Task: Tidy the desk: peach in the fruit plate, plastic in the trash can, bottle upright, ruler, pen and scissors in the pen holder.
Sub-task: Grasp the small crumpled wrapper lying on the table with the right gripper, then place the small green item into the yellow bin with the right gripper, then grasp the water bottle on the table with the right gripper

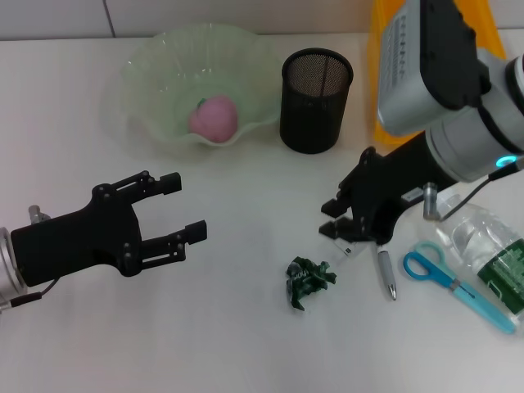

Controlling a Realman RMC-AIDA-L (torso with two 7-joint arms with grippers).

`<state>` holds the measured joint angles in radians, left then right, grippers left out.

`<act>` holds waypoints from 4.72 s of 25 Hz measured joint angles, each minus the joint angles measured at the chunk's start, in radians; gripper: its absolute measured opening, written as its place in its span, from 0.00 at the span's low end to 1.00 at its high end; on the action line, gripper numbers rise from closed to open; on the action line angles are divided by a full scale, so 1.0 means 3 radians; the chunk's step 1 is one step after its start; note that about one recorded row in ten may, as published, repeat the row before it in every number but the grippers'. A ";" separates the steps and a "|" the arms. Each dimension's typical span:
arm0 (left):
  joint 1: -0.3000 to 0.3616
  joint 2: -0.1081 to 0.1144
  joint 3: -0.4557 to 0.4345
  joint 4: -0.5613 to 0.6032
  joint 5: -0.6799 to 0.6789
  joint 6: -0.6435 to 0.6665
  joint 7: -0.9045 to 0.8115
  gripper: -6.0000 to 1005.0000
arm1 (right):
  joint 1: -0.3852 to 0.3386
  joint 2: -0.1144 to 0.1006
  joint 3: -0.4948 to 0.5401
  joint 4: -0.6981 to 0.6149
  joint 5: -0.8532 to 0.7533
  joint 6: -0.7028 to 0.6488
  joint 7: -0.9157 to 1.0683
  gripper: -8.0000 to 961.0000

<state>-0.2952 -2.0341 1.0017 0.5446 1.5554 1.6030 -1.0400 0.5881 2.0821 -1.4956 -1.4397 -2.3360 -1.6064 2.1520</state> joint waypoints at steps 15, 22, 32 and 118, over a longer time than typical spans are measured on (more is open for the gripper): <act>-0.0007 0.0010 0.0000 0.0000 0.0000 0.0009 -0.0039 0.80 | 0.0014 0.0008 -0.0643 0.0337 -0.0010 0.0587 -0.0105 0.57; -0.0008 0.0010 0.0000 0.0000 0.0000 0.0019 -0.0041 0.80 | 0.0122 0.0014 -0.0770 0.0602 -0.0014 0.0663 -0.0102 0.75; -0.0005 0.0010 0.0000 0.0004 0.0000 0.0021 -0.0041 0.80 | 0.0192 0.0019 -0.0850 0.0731 -0.0069 0.0716 -0.0036 0.72; -0.0004 0.0006 0.0000 0.0046 0.0000 0.0101 -0.0041 0.80 | -0.0169 -0.0025 0.1571 -0.0053 -0.0460 0.0794 0.0640 0.75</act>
<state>-0.2965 -2.0322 1.0016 0.5583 1.5555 1.6333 -1.0523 0.5375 2.0745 -1.0244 -1.4557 -2.4741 -1.3681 2.3440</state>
